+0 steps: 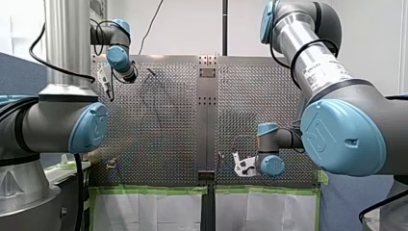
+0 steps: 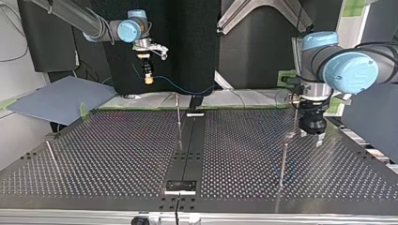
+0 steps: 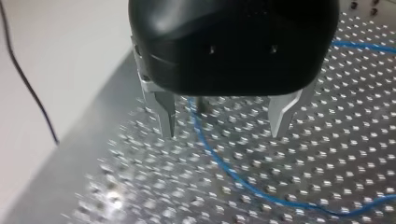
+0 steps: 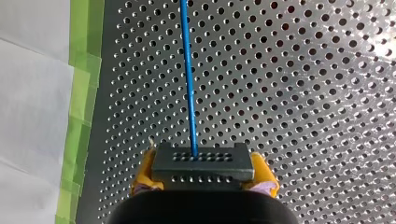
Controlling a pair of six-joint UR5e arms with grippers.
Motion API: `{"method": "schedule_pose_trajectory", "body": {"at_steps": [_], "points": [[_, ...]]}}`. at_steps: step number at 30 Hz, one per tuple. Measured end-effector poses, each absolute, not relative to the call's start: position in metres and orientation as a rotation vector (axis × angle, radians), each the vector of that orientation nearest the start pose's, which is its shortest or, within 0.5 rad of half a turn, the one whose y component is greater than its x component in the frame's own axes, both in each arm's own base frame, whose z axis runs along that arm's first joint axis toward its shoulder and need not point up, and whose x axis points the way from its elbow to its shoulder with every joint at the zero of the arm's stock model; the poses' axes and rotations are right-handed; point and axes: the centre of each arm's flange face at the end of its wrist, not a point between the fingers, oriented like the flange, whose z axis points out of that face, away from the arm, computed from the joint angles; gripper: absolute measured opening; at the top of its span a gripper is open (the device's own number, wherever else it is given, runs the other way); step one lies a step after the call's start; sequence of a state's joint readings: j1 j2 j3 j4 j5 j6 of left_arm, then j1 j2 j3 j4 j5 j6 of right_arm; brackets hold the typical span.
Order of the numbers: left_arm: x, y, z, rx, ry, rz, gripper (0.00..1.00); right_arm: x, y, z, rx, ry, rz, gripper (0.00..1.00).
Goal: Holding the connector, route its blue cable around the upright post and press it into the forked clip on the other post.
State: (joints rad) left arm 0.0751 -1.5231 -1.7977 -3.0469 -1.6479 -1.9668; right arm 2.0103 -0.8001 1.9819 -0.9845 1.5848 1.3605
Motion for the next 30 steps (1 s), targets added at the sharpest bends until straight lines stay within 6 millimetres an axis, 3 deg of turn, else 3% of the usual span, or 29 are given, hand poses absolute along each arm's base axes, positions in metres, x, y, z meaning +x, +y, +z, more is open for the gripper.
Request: {"method": "schedule_pose_trajectory", "body": {"at_steps": [12, 18, 30], "points": [[0.437, -0.092, 0.497, -0.335, 1.515, -0.120, 1.00, 0.342, -0.417, -0.013, 1.749, -0.879, 1.253, 0.00], [0.423, -0.100, 0.531, -0.254, 1.495, -0.122, 1.00, 0.343, -0.418, -0.012, 1.742, -0.882, 1.263, 0.00], [0.438, -0.113, 0.547, -0.152, 1.567, -0.169, 1.00, 0.343, -0.418, -0.012, 1.743, -0.887, 1.264, 0.00]]}}
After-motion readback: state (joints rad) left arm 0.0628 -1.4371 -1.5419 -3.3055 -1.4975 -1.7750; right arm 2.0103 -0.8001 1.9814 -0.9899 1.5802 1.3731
